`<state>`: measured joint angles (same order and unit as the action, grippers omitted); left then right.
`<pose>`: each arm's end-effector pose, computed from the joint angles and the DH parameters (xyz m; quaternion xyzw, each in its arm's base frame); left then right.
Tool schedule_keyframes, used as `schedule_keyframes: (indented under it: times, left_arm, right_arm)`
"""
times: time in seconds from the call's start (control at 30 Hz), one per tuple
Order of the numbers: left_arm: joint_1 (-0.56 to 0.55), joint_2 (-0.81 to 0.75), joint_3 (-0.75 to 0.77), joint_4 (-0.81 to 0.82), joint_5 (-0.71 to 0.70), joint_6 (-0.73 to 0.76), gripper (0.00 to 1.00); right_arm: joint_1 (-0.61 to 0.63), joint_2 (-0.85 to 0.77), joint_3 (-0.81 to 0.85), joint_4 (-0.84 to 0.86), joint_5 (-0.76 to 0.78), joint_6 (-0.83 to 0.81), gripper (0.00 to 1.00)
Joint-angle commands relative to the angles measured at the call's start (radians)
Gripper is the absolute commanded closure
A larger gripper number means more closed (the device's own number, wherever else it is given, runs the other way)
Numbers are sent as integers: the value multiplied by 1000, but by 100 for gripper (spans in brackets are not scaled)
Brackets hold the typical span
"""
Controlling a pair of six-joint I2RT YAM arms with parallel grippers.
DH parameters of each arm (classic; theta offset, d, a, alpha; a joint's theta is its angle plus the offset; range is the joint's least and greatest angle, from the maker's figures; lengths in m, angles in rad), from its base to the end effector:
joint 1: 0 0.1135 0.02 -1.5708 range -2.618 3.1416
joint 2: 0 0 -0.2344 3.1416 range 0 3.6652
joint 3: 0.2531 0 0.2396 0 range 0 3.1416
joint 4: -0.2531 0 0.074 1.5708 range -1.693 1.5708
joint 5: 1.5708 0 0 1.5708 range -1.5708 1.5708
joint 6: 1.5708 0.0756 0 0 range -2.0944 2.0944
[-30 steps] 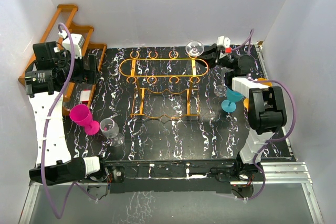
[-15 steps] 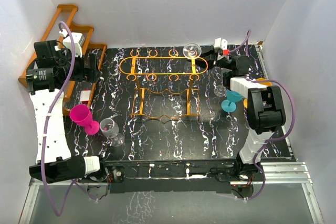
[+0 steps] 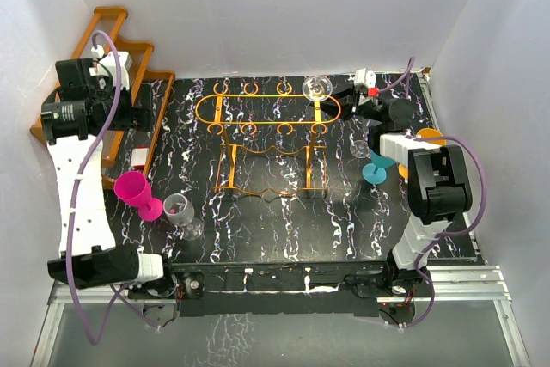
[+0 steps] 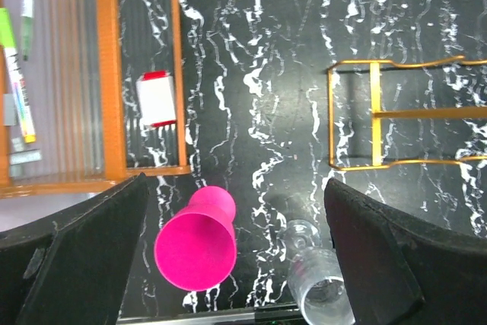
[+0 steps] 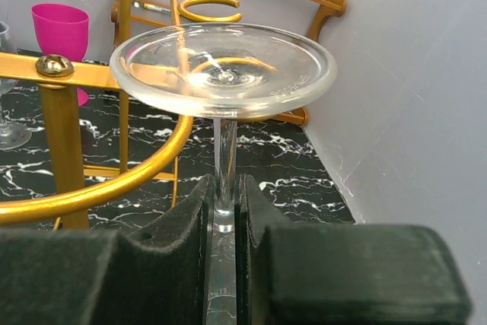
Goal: Place the wine glass upside down on the wine glass rack
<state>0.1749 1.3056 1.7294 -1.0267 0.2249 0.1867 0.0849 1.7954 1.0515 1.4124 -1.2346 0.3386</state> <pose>0.2659 0.0299 0.4060 0.0574 0.8792 -0.0146 0.4727 0.3538 0.1017 0.2904 -0.4718 0.4186 0.4010 0.6644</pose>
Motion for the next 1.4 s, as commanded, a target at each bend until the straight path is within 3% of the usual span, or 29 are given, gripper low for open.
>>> schedule_keyframes:
  times: [0.0, 0.17, 0.4, 0.43, 0.47, 0.5, 0.53, 0.73, 0.83, 1.0, 1.23, 1.37]
  left_arm:
    - [8, 81, 140, -216, -114, 66, 3]
    - [8, 86, 121, -404, -127, 202, 3]
    - [9, -28, -58, -408, -236, 349, 3]
    - [8, -36, -77, -408, -239, 356, 3]
    - [8, -41, -95, -408, -244, 359, 3]
    - [9, -45, -111, -407, -249, 360, 3]
    - [11, -47, -122, -405, -252, 359, 3]
    - [61, -12, -79, -375, -256, 339, 4]
    - [133, 34, -17, -403, -155, 335, 11]
    - [164, 46, -70, -406, -61, 339, 12]
    - [176, 57, -158, -392, -16, 362, 15]
    - [185, 76, -163, -323, -29, 331, 20]
  right_arm:
    - [-6, -43, -23, 69, 21, -27, 86]
    - [-6, -78, -33, 74, 36, -22, 77]
    - [-8, -104, -51, 73, 38, -30, 66]
    - [-9, -107, -55, 74, 39, -31, 59]
    - [-10, -113, -60, 73, 38, -33, 42]
    - [-11, -116, -65, 74, 36, -33, 7]
    - [-13, -119, -69, 75, 35, -35, 2]
    - [-45, -152, -104, 57, 43, -58, 1]
    - [-79, -182, -128, 44, 103, -61, 1]
    - [-111, -252, -156, -85, 216, -130, 1]
    - [-111, -388, -201, -433, 426, -367, 1]
    - [-112, -492, -274, -444, 530, -425, 1]
